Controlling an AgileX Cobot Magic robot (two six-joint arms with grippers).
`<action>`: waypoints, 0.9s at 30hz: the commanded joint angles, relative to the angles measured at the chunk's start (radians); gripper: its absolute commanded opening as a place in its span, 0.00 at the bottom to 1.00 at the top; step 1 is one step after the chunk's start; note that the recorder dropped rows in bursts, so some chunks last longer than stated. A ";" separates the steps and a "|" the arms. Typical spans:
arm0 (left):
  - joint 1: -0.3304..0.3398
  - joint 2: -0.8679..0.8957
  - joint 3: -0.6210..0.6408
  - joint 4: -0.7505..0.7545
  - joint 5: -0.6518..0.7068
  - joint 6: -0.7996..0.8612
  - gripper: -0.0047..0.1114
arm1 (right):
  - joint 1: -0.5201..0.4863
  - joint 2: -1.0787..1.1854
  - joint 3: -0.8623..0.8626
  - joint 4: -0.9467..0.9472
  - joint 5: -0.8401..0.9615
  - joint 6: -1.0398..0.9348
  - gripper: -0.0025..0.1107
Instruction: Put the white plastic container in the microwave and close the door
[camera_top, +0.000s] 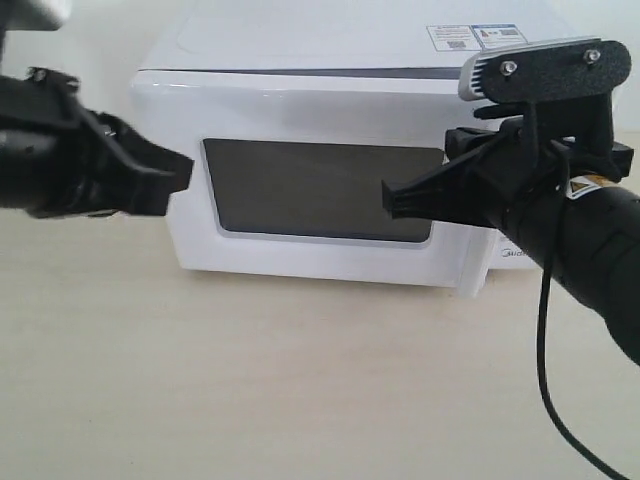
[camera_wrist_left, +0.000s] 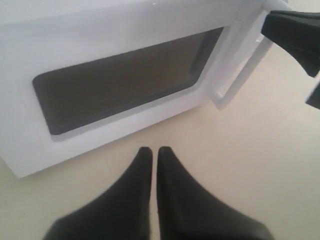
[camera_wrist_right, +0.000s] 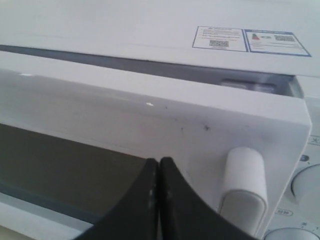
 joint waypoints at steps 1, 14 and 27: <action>-0.005 -0.203 0.113 -0.011 0.022 -0.027 0.08 | -0.030 0.004 -0.004 -0.034 -0.006 -0.011 0.02; -0.003 -0.724 0.308 0.078 0.118 -0.212 0.08 | -0.079 0.023 -0.042 -0.058 0.001 -0.011 0.02; -0.003 -0.952 0.311 0.470 0.372 -0.517 0.08 | -0.079 0.119 -0.123 -0.032 0.036 -0.039 0.02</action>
